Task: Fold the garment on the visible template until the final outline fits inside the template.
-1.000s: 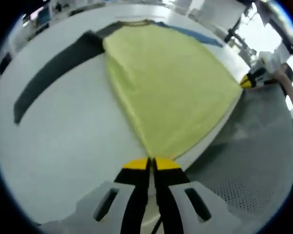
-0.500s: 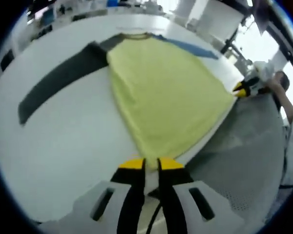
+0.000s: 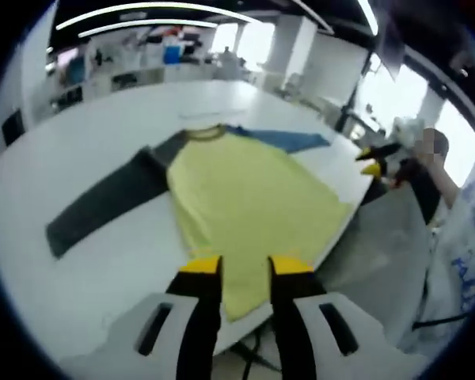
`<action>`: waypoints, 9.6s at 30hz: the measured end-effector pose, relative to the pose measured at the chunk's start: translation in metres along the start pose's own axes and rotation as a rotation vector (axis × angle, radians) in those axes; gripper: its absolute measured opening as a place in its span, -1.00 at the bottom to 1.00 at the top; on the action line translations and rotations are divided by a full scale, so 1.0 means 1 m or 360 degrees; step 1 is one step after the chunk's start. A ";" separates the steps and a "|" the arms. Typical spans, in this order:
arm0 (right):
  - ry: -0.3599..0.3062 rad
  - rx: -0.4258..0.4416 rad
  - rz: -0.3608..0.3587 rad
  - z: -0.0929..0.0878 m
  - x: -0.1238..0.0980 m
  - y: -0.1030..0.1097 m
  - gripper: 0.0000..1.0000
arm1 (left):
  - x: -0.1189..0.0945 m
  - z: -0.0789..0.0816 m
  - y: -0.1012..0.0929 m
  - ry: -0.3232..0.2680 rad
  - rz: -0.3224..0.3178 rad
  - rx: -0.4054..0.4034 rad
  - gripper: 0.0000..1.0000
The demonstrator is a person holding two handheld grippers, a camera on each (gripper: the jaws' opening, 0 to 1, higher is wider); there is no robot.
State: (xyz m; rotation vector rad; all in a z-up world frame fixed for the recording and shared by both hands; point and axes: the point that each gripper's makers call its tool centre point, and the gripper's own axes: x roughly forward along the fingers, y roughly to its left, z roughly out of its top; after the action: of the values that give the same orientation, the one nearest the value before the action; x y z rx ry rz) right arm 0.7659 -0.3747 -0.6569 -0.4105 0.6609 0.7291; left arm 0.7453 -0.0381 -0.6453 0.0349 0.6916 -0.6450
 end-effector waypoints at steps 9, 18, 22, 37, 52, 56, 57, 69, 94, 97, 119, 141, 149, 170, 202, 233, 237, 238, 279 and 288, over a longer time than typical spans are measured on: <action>-0.0131 -0.0045 -0.0093 0.024 -0.019 0.003 -0.12 | -0.018 0.027 -0.002 -0.0176 0.0082 0.0165 -0.10; -0.0230 -0.0074 -0.0110 0.037 -0.034 0.011 0.12 | -0.032 0.037 -0.017 -0.0271 0.0055 0.0157 0.17; -0.0282 -0.0073 -0.0110 0.044 -0.039 0.012 0.26 | -0.036 0.044 -0.015 -0.0293 0.0126 0.0219 0.55; -0.0410 -0.0049 -0.0073 0.054 -0.040 0.014 0.93 | -0.037 0.047 -0.035 -0.0334 0.0070 0.0213 0.99; -0.0382 -0.0068 -0.0019 0.041 -0.049 0.010 1.00 | -0.028 0.043 -0.054 -0.0302 0.0075 0.0218 0.99; -0.0369 -0.0072 -0.0003 0.036 -0.050 0.009 1.00 | -0.025 0.042 -0.060 -0.0292 0.0099 0.0213 0.99; -0.0368 -0.0073 -0.0003 0.035 -0.051 0.008 1.00 | -0.024 0.041 -0.061 -0.0289 0.0103 0.0212 0.99; -0.0405 -0.0075 0.0044 0.030 -0.057 0.001 1.00 | -0.019 0.034 -0.075 -0.0267 0.0142 0.0175 0.99; -0.0381 0.0014 0.0020 0.015 -0.050 -0.050 1.00 | -0.019 0.042 -0.070 -0.0248 0.0250 0.0116 0.99; -0.0386 0.0019 -0.0013 0.013 -0.047 -0.064 1.00 | -0.020 0.044 -0.070 -0.0245 0.0264 0.0129 0.99; -0.0321 0.0111 -0.0226 -0.019 -0.020 -0.156 0.47 | -0.018 0.040 -0.067 -0.0207 0.0298 0.0121 0.99; -0.0221 0.0251 -0.0429 -0.060 0.002 -0.216 -0.06 | -0.022 0.036 -0.068 -0.0219 0.0308 0.0071 0.99; -0.0096 0.0285 -0.0472 -0.086 0.016 -0.247 -0.13 | -0.021 0.034 -0.068 -0.0203 0.0310 0.0066 0.99; 0.0022 0.0382 -0.0597 -0.110 0.045 -0.321 -0.39 | -0.017 0.041 -0.073 -0.0233 0.0253 0.0026 0.99; 0.0044 0.0794 -0.0696 -0.148 0.078 -0.385 -0.65 | -0.014 0.023 -0.070 -0.0073 0.0262 -0.0026 0.99; 0.0052 0.0788 -0.0659 -0.149 0.083 -0.369 -0.95 | -0.021 0.023 -0.075 -0.0064 0.0308 -0.0007 0.99; 0.0061 0.0795 -0.0648 -0.150 0.082 -0.369 -0.96 | -0.023 0.022 -0.074 -0.0068 0.0319 -0.0014 0.99; 0.0062 0.0792 -0.0653 -0.150 0.081 -0.369 -0.97 | -0.023 0.021 -0.074 -0.0063 0.0318 -0.0010 0.99; -0.0063 0.0680 -0.0600 -0.078 0.044 -0.342 -0.98 | -0.044 0.032 -0.075 -0.0147 0.0390 0.0106 0.99; -0.0105 0.0627 -0.0583 -0.056 0.040 -0.325 -0.98 | -0.047 0.029 -0.075 -0.0149 0.0356 0.0120 0.99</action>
State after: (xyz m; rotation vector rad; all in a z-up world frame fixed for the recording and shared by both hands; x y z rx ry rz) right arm 1.0006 -0.6084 -0.6860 -0.1356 0.6277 0.2531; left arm 0.6926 -0.0806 -0.5812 0.1492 0.5630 -0.4543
